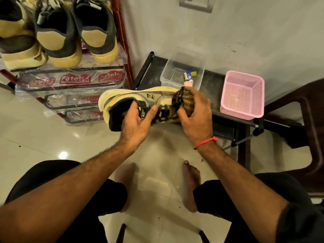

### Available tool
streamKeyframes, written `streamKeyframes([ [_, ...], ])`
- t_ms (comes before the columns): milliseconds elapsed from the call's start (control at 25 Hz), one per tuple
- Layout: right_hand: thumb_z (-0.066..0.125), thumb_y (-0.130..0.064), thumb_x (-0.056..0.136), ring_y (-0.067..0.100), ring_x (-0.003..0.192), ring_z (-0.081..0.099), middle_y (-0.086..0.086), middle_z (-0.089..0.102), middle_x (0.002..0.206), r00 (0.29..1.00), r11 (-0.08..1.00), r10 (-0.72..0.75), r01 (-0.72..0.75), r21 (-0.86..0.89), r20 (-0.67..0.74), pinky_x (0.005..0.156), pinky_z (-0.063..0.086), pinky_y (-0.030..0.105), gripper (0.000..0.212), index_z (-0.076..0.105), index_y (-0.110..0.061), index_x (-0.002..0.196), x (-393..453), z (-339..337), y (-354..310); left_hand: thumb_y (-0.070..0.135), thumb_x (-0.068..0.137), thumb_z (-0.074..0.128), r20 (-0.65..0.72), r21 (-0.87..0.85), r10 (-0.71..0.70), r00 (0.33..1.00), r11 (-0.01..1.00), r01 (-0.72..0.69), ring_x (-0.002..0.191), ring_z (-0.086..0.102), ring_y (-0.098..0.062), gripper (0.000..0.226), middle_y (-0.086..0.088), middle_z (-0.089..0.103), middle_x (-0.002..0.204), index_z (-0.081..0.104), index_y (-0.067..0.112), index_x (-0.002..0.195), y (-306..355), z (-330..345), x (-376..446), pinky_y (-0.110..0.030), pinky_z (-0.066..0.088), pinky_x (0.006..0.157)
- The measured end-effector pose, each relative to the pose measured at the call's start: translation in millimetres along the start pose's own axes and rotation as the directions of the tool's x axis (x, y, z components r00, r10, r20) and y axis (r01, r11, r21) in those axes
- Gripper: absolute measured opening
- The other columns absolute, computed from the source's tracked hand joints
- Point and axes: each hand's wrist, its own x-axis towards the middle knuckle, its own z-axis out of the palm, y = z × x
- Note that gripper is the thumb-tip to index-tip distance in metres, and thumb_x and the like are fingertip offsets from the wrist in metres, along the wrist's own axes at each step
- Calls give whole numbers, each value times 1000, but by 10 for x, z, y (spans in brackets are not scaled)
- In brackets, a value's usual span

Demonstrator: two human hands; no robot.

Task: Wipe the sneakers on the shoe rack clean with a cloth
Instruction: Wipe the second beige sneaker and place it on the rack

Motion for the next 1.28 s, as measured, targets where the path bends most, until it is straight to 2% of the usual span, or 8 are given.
streamKeyframes([
  [160,57,-16,79,25,118,51,7,58,127,964,970,-224,235,-62,140,106,40,37,57,55,-15,136,-88,91,-202,55,86,67,12,-21,98,995,995,-97,109,70,-17,41,4,72,119,57,36,121,-12,4,-17,-50,58,94],
  [400,60,1,79,29,115,54,10,53,129,1000,988,-2,6,-153,23,101,49,47,60,56,-16,136,136,-87,141,55,88,68,-74,-21,112,991,993,-114,119,66,-14,50,4,71,124,56,29,129,-22,-54,22,-49,54,101],
  [560,59,-1,76,28,124,52,11,57,133,936,954,-276,295,-56,217,112,41,39,63,54,-11,138,-63,115,-149,42,93,67,-67,-46,138,988,989,-141,120,65,-11,42,3,70,125,55,24,129,23,-31,11,-47,53,103],
  [720,59,3,78,30,116,55,13,56,128,999,982,-50,48,-184,-11,101,49,49,58,57,-12,134,215,-85,240,30,97,66,-93,-49,153,984,986,-158,122,63,-9,40,2,69,128,55,16,133,39,-65,51,-46,53,104],
  [800,60,0,79,29,117,54,13,54,128,998,988,-65,64,-143,-3,100,50,49,57,57,-11,135,113,-28,139,26,99,66,-105,-94,129,986,986,-139,120,65,-10,35,3,70,126,55,17,132,65,-62,52,-46,53,105],
  [960,54,-19,81,34,121,54,17,55,130,920,925,-326,358,-131,216,106,48,46,55,59,-10,136,-76,134,-106,27,99,65,-93,-202,17,996,979,-35,112,70,-13,29,3,74,118,59,20,126,108,-46,61,-47,57,97],
  [1120,63,-6,79,30,118,53,16,53,128,996,982,-87,85,-171,0,100,50,48,55,59,-10,134,208,-100,170,30,99,65,-53,-248,-94,994,966,79,109,72,-14,31,2,75,117,59,18,127,134,-68,100,-46,58,97],
  [1280,60,-14,81,35,118,55,19,55,127,896,908,-386,411,-81,220,107,46,43,52,61,-8,133,-226,211,-217,35,102,59,17,-473,-287,958,842,261,111,71,-24,34,-5,75,117,61,14,129,162,-42,95,-48,58,95],
])
